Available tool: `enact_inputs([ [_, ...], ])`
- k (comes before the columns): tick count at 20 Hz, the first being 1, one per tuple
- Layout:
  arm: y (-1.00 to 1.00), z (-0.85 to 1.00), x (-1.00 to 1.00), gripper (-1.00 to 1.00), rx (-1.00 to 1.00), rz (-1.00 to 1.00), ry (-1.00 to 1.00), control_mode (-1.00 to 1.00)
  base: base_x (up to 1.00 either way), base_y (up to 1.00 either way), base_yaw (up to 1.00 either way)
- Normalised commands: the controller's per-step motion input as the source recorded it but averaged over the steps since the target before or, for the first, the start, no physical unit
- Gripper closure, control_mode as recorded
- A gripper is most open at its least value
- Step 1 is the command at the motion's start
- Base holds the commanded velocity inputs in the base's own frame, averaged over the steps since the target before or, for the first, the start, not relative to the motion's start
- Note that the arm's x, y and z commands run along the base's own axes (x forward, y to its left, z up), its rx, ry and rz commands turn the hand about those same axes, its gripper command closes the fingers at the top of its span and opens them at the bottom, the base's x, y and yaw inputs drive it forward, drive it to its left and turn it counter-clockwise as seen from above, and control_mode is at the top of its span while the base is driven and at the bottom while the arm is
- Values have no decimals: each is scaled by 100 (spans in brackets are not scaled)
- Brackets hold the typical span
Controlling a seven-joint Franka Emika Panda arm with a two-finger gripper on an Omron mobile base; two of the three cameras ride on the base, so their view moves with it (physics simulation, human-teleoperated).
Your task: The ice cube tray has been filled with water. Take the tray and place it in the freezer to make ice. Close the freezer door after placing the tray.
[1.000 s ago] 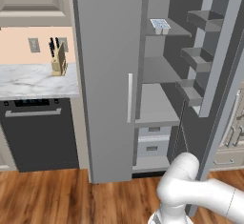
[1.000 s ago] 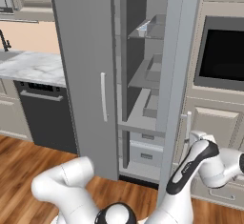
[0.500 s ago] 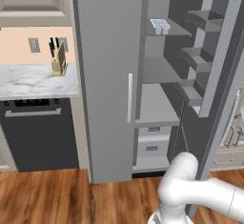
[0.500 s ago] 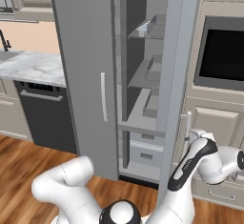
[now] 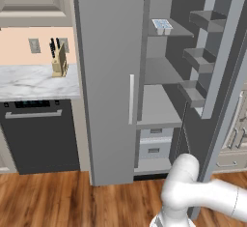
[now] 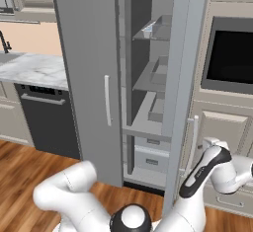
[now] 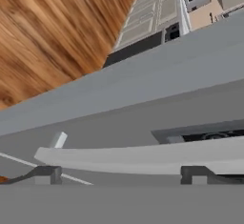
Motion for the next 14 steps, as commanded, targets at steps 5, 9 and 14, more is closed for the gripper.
enact_inputs([
  [5,-44,-13,6,-100,0,0,0,-100,0,0,0],
  [9,-18,-11,38,-100,0,0,0,-100,0,0,0],
  [14,-11,-16,44,-100,0,1,0,-100,0,0,0],
])
